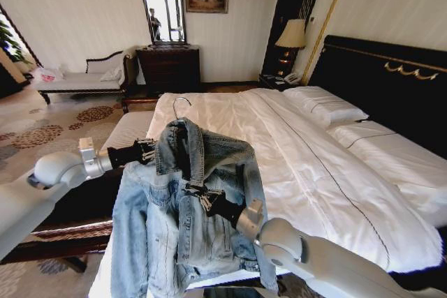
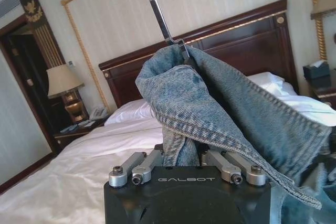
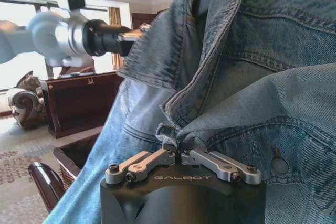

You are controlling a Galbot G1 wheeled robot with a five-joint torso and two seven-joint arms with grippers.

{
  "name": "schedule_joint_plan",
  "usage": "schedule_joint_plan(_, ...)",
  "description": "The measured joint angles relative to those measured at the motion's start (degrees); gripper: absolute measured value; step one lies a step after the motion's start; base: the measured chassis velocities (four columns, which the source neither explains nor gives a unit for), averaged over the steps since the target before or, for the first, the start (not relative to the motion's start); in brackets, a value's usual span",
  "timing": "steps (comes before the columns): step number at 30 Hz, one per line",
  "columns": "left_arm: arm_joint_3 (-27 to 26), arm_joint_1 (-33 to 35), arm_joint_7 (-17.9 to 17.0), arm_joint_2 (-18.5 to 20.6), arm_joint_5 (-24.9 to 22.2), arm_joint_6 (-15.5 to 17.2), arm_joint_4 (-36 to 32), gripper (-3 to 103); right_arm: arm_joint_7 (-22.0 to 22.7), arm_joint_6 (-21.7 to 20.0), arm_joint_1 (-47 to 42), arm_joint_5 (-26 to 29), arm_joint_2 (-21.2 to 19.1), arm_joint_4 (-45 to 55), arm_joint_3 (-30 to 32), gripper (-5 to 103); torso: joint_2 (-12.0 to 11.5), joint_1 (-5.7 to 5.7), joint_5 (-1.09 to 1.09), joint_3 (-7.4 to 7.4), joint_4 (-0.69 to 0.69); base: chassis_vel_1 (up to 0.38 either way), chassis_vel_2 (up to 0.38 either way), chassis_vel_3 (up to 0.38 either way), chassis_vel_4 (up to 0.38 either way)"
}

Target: Pick up the clothes from the bed and hang them on the clothes hanger.

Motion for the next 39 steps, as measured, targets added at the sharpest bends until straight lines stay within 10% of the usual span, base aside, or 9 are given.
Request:
schedule_joint_plan(25, -3.86, 4.53, 0.48, 1.39, 2.59, -2.95, -0.23, 21, 4.07, 2.98, -4.48, -7.33, -3.65, 2.71, 5.18, 92, 0.00, 0.01, 0.01, 0.01, -0.02, 0.000, 0.000, 0.000, 0.000)
schedule_joint_plan(39, -3.92, 4.11, 0.70, 1.15, 2.64, -3.29, 0.75, 21, 5.20, 3.45, -8.19, -9.92, -6.91, 7.86, 8.30, 100, 0.00, 0.02, 0.01, 0.01, 0.00, 0.000, 0.000, 0.000, 0.000)
